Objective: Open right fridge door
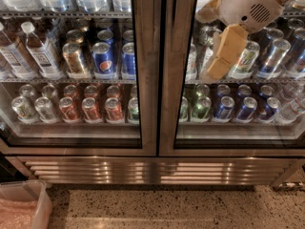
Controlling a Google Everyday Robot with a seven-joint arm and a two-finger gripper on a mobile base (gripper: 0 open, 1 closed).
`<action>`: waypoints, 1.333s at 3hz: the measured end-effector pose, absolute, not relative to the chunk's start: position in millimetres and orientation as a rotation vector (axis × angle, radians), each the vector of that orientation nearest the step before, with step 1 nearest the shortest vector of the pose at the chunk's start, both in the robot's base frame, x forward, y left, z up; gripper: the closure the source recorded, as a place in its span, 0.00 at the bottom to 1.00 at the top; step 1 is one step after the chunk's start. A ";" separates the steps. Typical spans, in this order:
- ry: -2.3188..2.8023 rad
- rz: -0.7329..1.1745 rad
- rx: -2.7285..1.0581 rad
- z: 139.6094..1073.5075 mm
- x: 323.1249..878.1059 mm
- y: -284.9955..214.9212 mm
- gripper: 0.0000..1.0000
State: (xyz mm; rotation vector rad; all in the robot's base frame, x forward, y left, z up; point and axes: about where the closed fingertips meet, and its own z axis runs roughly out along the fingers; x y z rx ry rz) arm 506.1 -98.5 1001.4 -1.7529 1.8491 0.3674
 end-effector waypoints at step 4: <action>1.770 0.487 -1.778 1006.1 495.2 -68.3 0.00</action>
Offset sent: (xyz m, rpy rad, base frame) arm -0.0097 0.0295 0.0192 0.0845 -0.0482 0.0421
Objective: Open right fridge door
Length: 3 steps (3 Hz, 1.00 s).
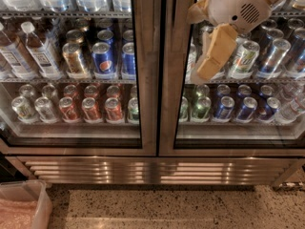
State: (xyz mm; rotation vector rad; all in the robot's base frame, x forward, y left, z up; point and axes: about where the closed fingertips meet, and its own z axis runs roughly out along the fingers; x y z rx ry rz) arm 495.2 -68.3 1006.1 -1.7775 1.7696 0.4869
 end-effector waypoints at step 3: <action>1.717 0.516 -1.831 1004.8 503.1 -60.2 0.00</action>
Offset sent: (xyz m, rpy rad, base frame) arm 0.0382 0.1007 -0.0087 0.0625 0.0284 0.2760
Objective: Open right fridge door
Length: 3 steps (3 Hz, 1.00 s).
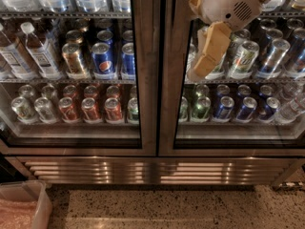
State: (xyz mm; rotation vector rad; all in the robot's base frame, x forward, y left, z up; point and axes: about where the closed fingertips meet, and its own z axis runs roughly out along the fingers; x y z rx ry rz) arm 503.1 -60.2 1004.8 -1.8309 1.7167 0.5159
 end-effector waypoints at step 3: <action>1.701 0.536 -1.847 1004.0 502.4 -63.1 0.19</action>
Offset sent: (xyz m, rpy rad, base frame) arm -0.0062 0.2026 -0.0148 0.1728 0.2246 0.6104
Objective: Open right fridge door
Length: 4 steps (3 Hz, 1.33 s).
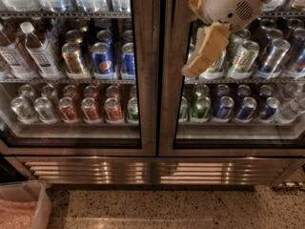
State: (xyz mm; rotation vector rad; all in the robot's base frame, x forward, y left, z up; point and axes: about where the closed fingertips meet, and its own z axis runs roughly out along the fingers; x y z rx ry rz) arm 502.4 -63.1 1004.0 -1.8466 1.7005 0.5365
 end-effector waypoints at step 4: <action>1.700 0.536 -1.847 1004.0 502.4 -63.1 1.00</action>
Offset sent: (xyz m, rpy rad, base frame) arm 0.0000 0.0000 0.0000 0.0000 0.0000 0.0000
